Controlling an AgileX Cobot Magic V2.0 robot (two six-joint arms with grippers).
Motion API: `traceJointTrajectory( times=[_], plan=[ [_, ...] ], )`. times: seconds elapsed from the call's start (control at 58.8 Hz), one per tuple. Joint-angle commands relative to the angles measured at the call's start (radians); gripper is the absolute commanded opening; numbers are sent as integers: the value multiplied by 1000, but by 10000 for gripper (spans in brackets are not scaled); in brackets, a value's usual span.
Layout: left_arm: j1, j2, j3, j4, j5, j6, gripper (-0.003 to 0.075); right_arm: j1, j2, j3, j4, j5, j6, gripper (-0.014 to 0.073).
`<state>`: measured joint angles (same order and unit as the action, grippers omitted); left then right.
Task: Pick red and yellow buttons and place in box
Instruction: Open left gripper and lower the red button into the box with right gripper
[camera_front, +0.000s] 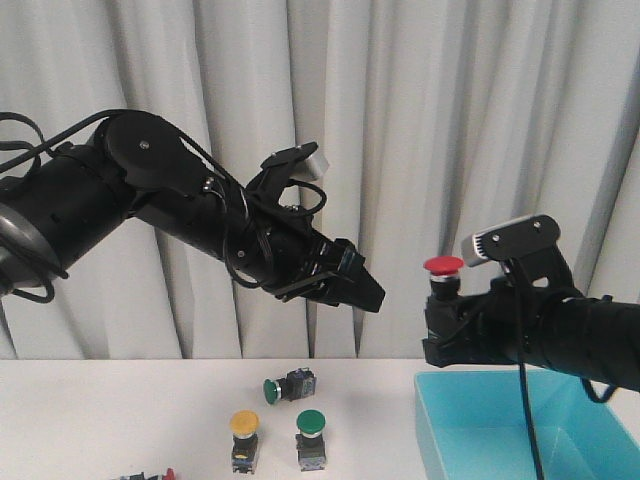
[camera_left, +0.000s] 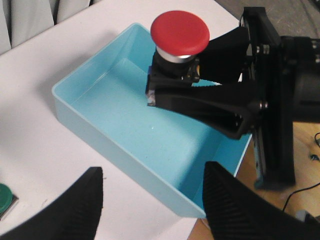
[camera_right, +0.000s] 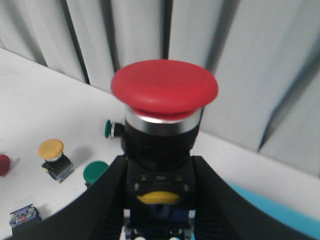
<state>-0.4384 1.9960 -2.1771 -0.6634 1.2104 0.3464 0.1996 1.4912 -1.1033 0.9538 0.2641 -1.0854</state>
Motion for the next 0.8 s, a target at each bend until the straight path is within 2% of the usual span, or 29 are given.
traceJointTrajectory(
  times=[0.0,0.136,0.289,0.629,0.782],
  plan=[
    [1,-61,-31,0,-3,-8,426,-54,-37,11,-85,-5,164,-5],
    [1,-61,-31,97,43,-16,425,-160,-37,124,-166,-1,284,-5],
    [1,-60,-31,179,44,-72,412,-258,-20,225,-173,12,309,-5],
    [1,-58,-31,207,45,-93,362,-269,172,265,-185,97,293,3],
    [1,-58,-31,206,45,-93,346,-269,227,264,-176,107,293,79]
  ],
)
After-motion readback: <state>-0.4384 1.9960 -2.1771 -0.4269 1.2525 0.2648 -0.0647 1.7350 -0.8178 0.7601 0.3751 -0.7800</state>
